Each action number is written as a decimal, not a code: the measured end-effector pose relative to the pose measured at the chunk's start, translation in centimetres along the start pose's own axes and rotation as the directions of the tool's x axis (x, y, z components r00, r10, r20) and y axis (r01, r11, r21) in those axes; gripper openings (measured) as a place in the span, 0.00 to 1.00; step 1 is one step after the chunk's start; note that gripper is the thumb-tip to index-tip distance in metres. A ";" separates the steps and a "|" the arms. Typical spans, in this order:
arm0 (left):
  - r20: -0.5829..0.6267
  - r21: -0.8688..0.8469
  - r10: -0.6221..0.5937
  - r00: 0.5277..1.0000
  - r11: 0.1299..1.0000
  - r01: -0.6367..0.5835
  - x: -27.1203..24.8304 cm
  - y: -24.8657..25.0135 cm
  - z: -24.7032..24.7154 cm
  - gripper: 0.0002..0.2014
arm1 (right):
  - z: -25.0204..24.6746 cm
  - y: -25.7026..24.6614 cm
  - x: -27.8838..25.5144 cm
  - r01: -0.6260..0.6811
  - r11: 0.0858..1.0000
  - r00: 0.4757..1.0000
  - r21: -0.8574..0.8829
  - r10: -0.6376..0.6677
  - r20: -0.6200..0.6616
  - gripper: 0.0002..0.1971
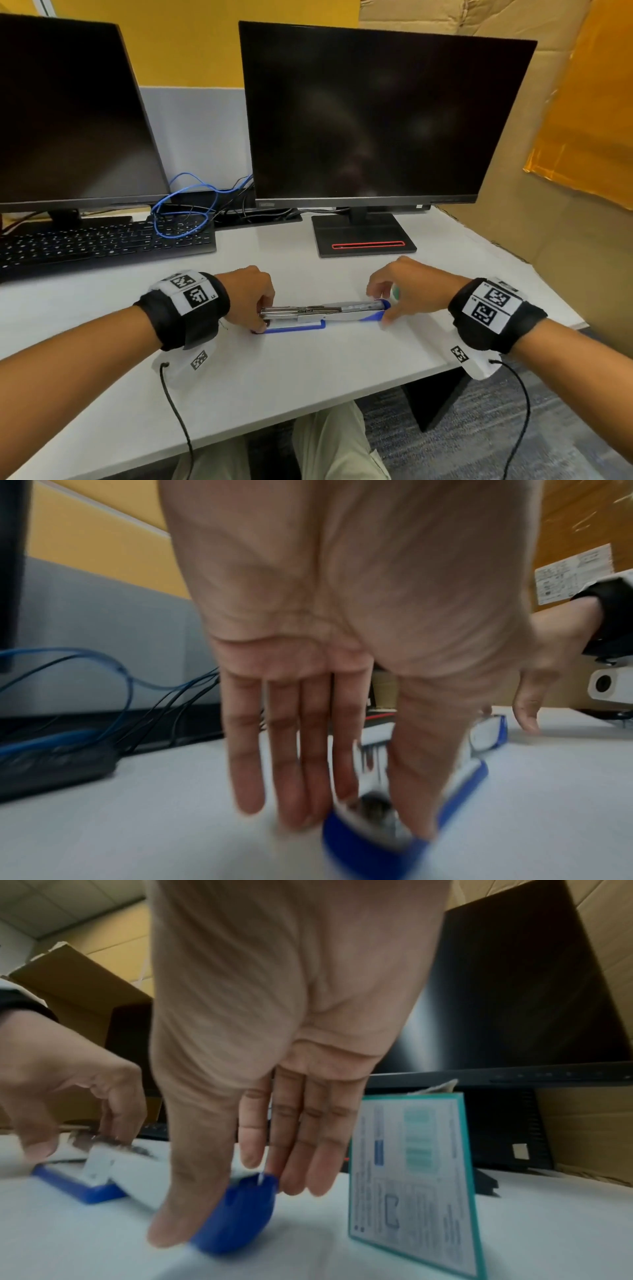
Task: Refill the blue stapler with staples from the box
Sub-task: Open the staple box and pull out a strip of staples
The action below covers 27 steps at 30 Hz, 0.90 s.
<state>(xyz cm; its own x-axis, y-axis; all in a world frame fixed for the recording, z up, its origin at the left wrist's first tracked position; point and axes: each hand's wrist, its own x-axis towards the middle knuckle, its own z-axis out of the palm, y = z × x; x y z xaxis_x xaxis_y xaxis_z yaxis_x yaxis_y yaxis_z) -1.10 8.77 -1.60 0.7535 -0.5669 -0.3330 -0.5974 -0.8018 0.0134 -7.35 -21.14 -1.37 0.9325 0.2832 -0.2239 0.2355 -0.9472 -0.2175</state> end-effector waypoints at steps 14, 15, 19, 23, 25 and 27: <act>-0.271 0.006 0.313 0.910 0.946 -0.323 6.6 13.6 -8.8 0.18 | -3.7 5.9 -2.1 -0.157 0.985 0.910 0.078 0.175 -0.377 0.27; -0.280 -0.007 0.311 0.908 0.945 -0.326 7.0 14.4 -8.7 0.19 | -3.6 6.1 -2.1 -0.176 0.982 0.916 0.073 0.191 -0.354 0.28; -0.297 -0.071 0.275 0.915 0.949 -0.308 8.6 16.1 -7.8 0.21 | -2.7 6.5 -1.6 -0.180 0.980 0.942 0.087 0.197 -0.271 0.23; -0.299 -0.192 0.216 0.930 0.941 -0.280 9.3 15.7 -6.5 0.25 | -2.2 5.3 -0.8 -0.166 0.977 0.934 0.132 0.199 -0.297 0.25; -0.292 -0.251 0.174 0.940 0.935 -0.251 9.5 15.1 -5.7 0.29 | -1.8 4.2 -0.2 -0.150 0.977 0.936 0.150 0.189 -0.297 0.26; -0.282 -0.287 0.127 0.951 0.934 -0.210 9.7 14.3 -4.8 0.34 | -1.5 3.0 0.5 -0.110 0.975 0.937 0.193 0.167 -0.308 0.24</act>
<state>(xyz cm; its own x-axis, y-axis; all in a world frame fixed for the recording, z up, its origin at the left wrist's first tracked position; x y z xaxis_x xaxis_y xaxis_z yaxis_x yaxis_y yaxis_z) -1.00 -9.13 -0.13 0.7179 -0.6944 -0.0492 -0.6378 -0.6844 0.3534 -5.72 -24.08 -0.72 0.9970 0.0613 0.0469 0.0744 -0.9257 -0.3709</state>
